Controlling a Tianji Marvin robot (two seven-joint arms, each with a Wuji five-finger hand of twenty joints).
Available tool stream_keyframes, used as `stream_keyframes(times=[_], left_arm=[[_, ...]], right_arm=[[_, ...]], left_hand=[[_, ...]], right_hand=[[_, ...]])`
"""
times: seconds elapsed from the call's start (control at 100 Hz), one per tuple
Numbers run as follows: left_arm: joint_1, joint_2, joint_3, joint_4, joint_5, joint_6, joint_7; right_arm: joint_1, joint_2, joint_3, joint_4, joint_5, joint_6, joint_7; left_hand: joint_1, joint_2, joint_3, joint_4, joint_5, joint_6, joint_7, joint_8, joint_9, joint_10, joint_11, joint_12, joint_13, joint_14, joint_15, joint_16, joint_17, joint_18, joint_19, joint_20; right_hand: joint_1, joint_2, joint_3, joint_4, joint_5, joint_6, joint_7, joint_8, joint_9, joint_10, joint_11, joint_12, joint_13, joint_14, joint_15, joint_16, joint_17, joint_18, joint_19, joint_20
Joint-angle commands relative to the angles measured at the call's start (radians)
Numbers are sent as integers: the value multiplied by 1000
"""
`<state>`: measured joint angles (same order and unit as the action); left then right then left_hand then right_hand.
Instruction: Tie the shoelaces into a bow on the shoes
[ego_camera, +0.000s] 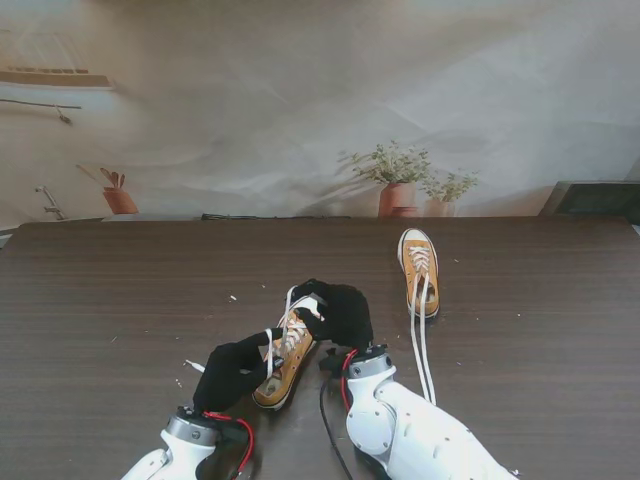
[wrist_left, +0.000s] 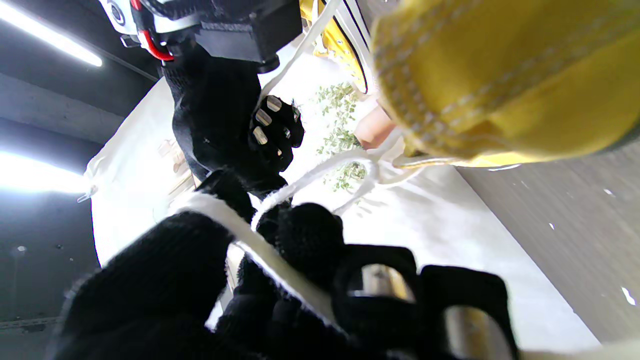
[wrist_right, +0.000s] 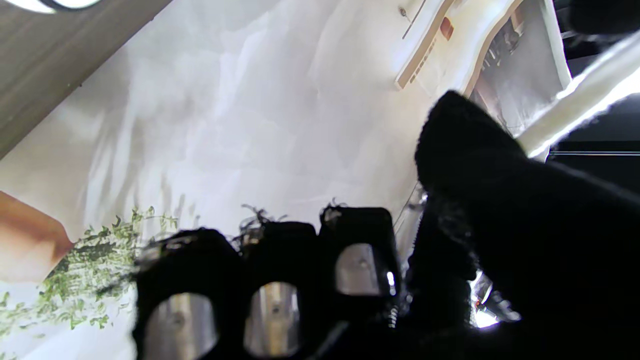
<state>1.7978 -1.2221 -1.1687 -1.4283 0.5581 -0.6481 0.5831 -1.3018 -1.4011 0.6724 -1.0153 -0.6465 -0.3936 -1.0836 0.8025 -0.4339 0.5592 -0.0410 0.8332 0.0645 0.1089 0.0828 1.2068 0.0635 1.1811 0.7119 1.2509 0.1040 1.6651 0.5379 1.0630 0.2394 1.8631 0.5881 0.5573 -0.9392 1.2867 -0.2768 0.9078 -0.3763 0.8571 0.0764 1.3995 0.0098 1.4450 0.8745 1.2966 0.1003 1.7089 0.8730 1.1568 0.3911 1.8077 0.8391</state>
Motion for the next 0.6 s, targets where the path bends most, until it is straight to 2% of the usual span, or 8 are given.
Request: stream_keyframes(times=[0.0, 0.17, 0.32, 0.5, 0.51, 0.52, 0.54, 0.59], left_arm=[[3, 0, -1, -12, 1, 1, -14], [8, 2, -7, -18, 3, 1, -18], [15, 2, -10, -21, -1, 2, -21], [20, 1, -11, -21, -9, 7, -23], [20, 1, -11, -20, -10, 7, -23], [20, 1, -11, -20, -11, 8, -23], [20, 1, -11, -19, -13, 8, -24], [19, 0, -11, -17, -16, 10, -24]], right_arm=[[11, -13, -2, 2, 8, 7, 7], [15, -35, -9, 13, 48, 45, 6], [10, -48, -14, 11, 82, 70, 19], [-12, -57, -17, -19, 123, 84, 54], [-14, -58, -16, -22, 126, 84, 57], [-16, -58, -16, -25, 129, 84, 60], [-22, -58, -14, -34, 137, 85, 68], [-35, -58, -7, -55, 161, 85, 90]], left_hand=[[-16, -3, -6, -25, -5, -140, -13, 17, 27, 2, -5, 0, 20, -23, 6, -21, 24, -60, 231, -4], [-16, -2, -7, -25, -5, -139, -13, 17, 27, 2, -5, 0, 20, -25, 6, -21, 24, -62, 231, -3], [-15, 0, -9, -25, -4, -140, -12, 17, 28, 2, -5, 0, 20, -26, 7, -20, 24, -63, 231, -1], [-14, 1, -12, -25, -4, -138, -12, 17, 28, 2, -5, 0, 20, -26, 7, -20, 24, -64, 231, -1], [-14, 1, -12, -25, -4, -138, -12, 17, 28, 2, -5, 0, 20, -26, 7, -20, 24, -64, 231, -1], [-14, 1, -12, -25, -4, -138, -12, 17, 28, 2, -5, 0, 20, -26, 7, -20, 24, -64, 231, 0], [-13, 1, -12, -25, -4, -139, -12, 17, 28, 2, -5, 0, 20, -26, 7, -20, 24, -64, 231, 0], [-13, 2, -13, -25, -5, -138, -12, 17, 28, 2, -5, 0, 20, -26, 7, -20, 24, -64, 231, 0]], right_hand=[[11, -63, -23, -38, 21, -25, 12, -35, 54, 98, 66, -17, 12, -40, 87, 22, 21, -14, 222, 8], [-48, -165, -7, -59, 62, 15, 0, -53, 54, 79, 79, -24, 12, -47, 88, 27, 22, -29, 221, 5], [-125, -190, 5, -60, 83, 51, -23, -49, 53, 51, 92, -27, 13, -53, 88, 30, 22, -30, 223, 3], [-232, -154, 14, -8, 104, 95, -72, -19, 52, 35, 101, -25, 13, -55, 87, 32, 23, -35, 232, 8], [-239, -152, 14, 3, 106, 95, -78, -13, 52, 35, 101, -25, 13, -57, 87, 32, 23, -35, 232, 8], [-251, -149, 16, 26, 109, 98, -103, 40, 52, 36, 101, -24, 13, -56, 87, 32, 23, -36, 233, 8], [-268, -143, 17, 43, 111, 103, -123, 80, 52, 34, 100, -24, 13, -57, 87, 33, 23, -36, 234, 8], [-302, -128, 14, 46, 111, 103, -133, 94, 52, 33, 99, -24, 13, -56, 87, 33, 24, -37, 236, 8]])
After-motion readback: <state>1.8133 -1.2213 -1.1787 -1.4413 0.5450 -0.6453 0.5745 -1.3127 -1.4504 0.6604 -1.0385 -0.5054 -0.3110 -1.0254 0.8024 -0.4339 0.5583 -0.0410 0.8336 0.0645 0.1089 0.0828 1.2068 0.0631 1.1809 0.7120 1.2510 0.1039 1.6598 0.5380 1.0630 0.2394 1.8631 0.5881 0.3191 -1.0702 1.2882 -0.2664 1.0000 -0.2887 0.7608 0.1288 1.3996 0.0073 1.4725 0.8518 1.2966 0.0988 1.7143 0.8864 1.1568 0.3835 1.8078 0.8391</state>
